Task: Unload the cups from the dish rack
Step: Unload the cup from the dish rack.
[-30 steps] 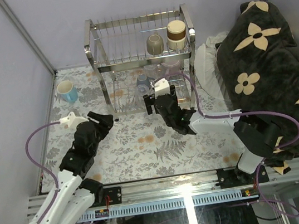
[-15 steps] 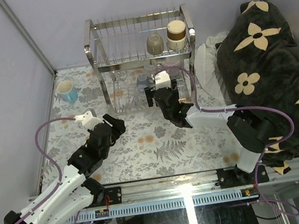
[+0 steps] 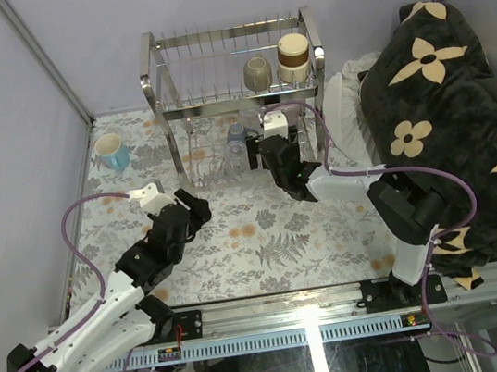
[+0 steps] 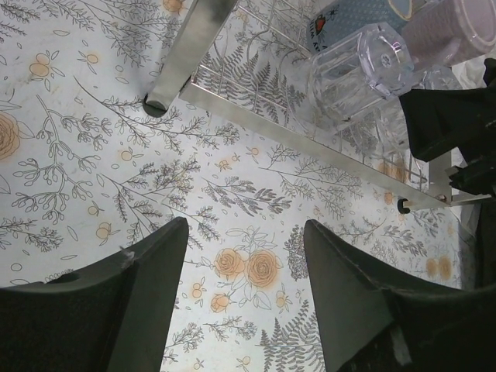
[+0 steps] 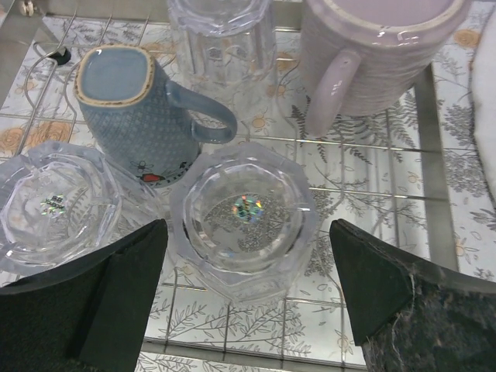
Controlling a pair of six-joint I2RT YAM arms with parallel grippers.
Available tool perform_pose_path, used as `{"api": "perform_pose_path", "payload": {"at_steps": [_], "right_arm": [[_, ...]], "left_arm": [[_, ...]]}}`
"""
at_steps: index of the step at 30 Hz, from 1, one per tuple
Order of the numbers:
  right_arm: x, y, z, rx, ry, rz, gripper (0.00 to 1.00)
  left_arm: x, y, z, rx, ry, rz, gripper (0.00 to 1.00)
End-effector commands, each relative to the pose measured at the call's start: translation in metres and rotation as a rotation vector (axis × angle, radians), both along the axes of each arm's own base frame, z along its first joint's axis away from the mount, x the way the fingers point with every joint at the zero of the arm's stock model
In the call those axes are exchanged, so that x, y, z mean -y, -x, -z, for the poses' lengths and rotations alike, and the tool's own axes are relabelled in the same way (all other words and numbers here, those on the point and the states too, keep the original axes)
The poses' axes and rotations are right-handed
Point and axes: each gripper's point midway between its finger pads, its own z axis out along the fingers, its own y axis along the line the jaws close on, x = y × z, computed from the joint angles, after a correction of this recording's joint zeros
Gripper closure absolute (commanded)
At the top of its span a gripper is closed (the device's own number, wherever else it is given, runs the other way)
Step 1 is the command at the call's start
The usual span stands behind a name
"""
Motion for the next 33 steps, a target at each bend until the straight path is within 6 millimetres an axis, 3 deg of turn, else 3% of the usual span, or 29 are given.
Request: {"api": "perform_pose_path", "payload": {"at_steps": [1,17,23,26,28,29,32,33], "right_arm": [[-0.018,-0.015,-0.022,0.046,-0.079,-0.018,0.07],[-0.017,-0.034,-0.007,0.078,-0.085,0.000,0.05],[-0.014,-0.041,-0.002,0.086,-0.079,0.009,0.13],[-0.009,-0.040,-0.001,0.091,-0.073,0.024,0.30],[-0.006,-0.038,0.000,0.091,-0.070,0.027,0.53],[-0.005,-0.037,0.000,0.092,-0.069,0.027,0.59],[-0.002,-0.034,-0.004,0.099,-0.065,0.029,0.92],[0.000,-0.033,-0.007,0.103,-0.066,0.030,1.00]], "left_arm": [[0.000,-0.007,-0.017,0.052,0.004,-0.024,0.39],[0.003,-0.005,-0.015,0.043,-0.005,-0.013,0.39],[0.003,-0.005,-0.015,0.042,-0.010,-0.014,0.39],[0.002,-0.005,-0.016,0.043,-0.010,-0.017,0.39],[0.002,-0.005,-0.015,0.042,-0.009,-0.019,0.39],[0.003,-0.005,-0.015,0.040,-0.008,-0.018,0.39],[0.004,-0.005,-0.014,0.036,-0.007,-0.014,0.39],[0.005,-0.005,-0.014,0.036,-0.004,-0.014,0.39]]}}
